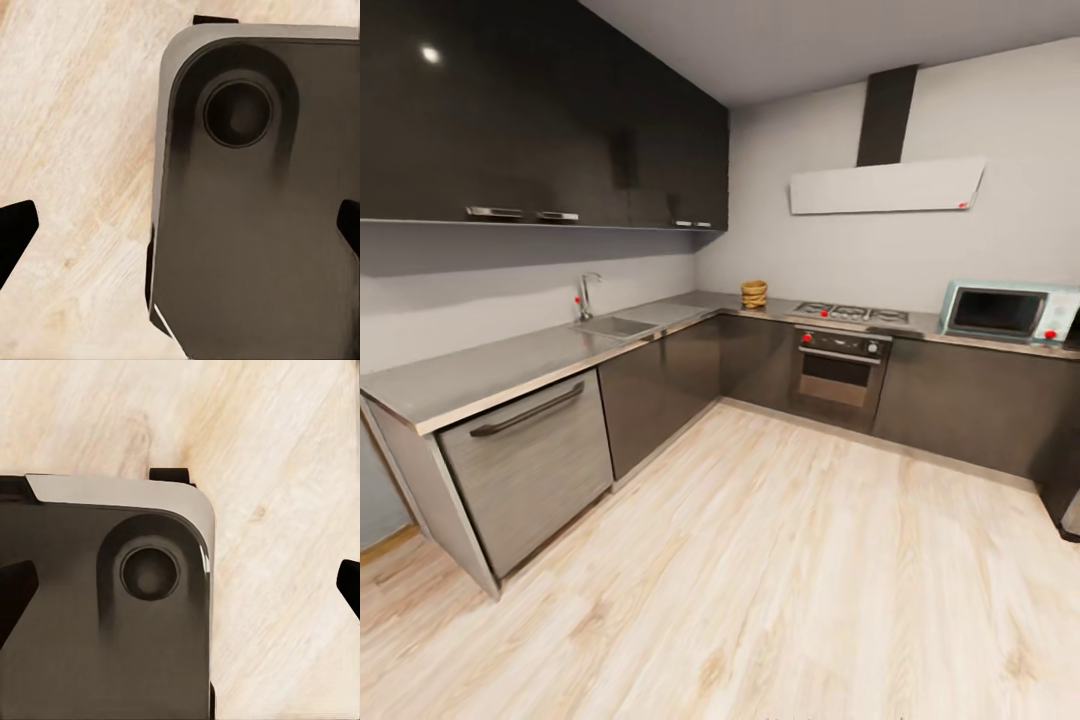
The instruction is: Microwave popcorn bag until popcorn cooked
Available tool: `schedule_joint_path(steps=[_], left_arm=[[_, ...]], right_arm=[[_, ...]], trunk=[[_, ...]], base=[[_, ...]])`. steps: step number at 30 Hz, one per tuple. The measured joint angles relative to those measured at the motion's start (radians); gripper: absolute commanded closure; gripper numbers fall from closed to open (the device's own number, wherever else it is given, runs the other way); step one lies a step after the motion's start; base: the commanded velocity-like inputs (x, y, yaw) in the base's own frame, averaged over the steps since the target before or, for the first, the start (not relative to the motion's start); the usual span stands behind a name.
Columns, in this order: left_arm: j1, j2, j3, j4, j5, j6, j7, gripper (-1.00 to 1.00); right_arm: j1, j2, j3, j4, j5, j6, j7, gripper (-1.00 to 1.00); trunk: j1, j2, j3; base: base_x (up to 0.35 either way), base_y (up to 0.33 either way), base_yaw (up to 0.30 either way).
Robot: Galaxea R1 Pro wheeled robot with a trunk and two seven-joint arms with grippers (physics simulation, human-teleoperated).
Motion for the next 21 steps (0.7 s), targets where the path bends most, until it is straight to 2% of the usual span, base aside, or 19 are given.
schedule_joint_path(steps=[5,11,21], left_arm=[[0.001,0.001,0.059,0.0,0.0,0.001,0.0,-1.0],[0.0,0.004,0.066,0.0,0.0,0.001,0.0,-1.0],[0.0,0.004,0.066,0.0,0.0,0.001,0.0,-1.0]], right_arm=[[0.0,0.0,0.0,0.0,0.0,0.0,0.0,-1.0],[0.0,0.001,0.0,0.0,0.0,0.0,0.0,-1.0],[0.0,0.001,0.0,0.0,0.0,0.0,0.0,-1.0]], trunk=[[0.0,0.0,0.0],[0.0,0.0,0.0],[-0.001,0.0,0.0]], base=[[0.0,0.0,-0.298],[0.046,0.0,-0.298],[0.308,-0.001,-0.298]])
